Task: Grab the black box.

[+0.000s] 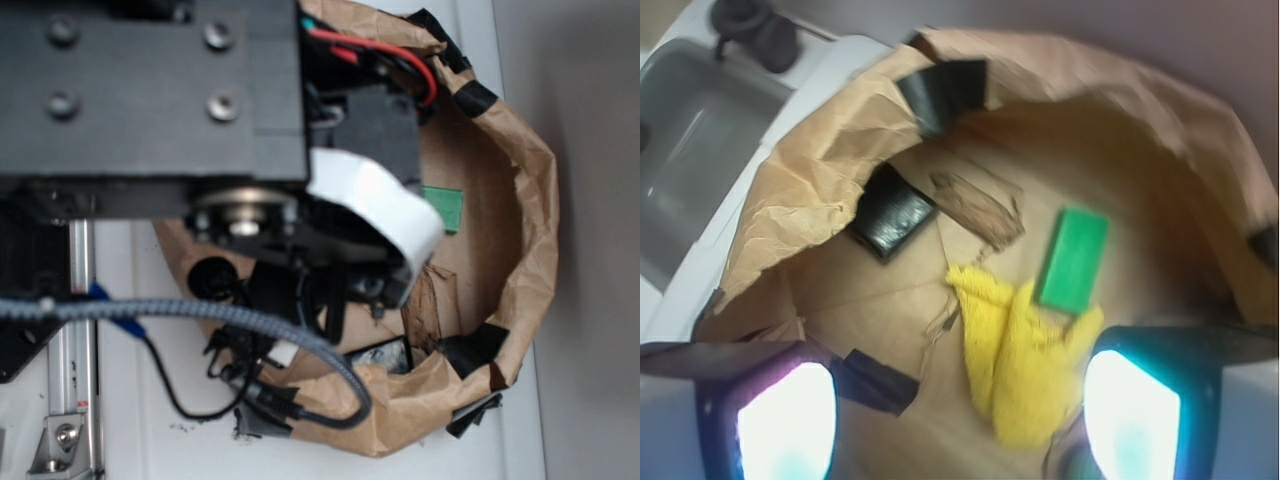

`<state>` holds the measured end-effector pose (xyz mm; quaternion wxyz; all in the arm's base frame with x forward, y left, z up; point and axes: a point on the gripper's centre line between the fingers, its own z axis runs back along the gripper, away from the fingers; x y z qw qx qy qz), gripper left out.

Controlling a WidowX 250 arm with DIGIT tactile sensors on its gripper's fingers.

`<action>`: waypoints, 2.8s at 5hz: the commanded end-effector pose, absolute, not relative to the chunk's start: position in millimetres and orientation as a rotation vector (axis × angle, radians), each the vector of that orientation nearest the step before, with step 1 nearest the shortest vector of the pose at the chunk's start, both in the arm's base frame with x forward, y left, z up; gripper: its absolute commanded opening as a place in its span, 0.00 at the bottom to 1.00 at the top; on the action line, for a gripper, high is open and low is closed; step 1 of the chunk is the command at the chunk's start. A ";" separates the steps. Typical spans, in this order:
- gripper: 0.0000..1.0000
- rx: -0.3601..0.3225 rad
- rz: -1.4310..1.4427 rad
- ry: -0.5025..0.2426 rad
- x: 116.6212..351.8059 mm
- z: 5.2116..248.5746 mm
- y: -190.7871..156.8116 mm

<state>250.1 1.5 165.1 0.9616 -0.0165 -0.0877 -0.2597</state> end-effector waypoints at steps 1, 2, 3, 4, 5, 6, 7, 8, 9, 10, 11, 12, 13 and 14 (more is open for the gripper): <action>1.00 -0.025 -0.537 -0.205 252.2 171.7 -4.1; 1.00 -0.025 -0.537 -0.205 252.2 171.7 -4.1; 1.00 0.110 -0.735 -0.121 282.4 135.9 2.3; 1.00 0.112 -0.888 -0.133 296.0 107.4 14.6; 1.00 0.117 -1.048 -0.176 297.0 99.5 -9.0; 1.00 0.085 -1.212 -0.263 283.5 98.7 -35.3; 1.00 0.023 -1.257 -0.285 285.0 91.5 -44.2; 1.00 -0.008 -1.285 -0.280 288.6 80.6 -50.4; 1.00 -0.079 -1.326 -0.293 292.0 73.3 -63.6; 1.00 -0.108 -1.357 -0.258 293.6 61.1 -78.4; 1.00 -0.212 -1.376 -0.268 290.1 58.0 -96.1; 1.00 -0.255 -1.407 -0.240 277.4 61.9 -107.2; 1.00 -0.166 -1.400 -0.243 271.7 70.9 -98.5; 1.00 -0.109 -1.346 -0.261 264.6 85.0 -86.7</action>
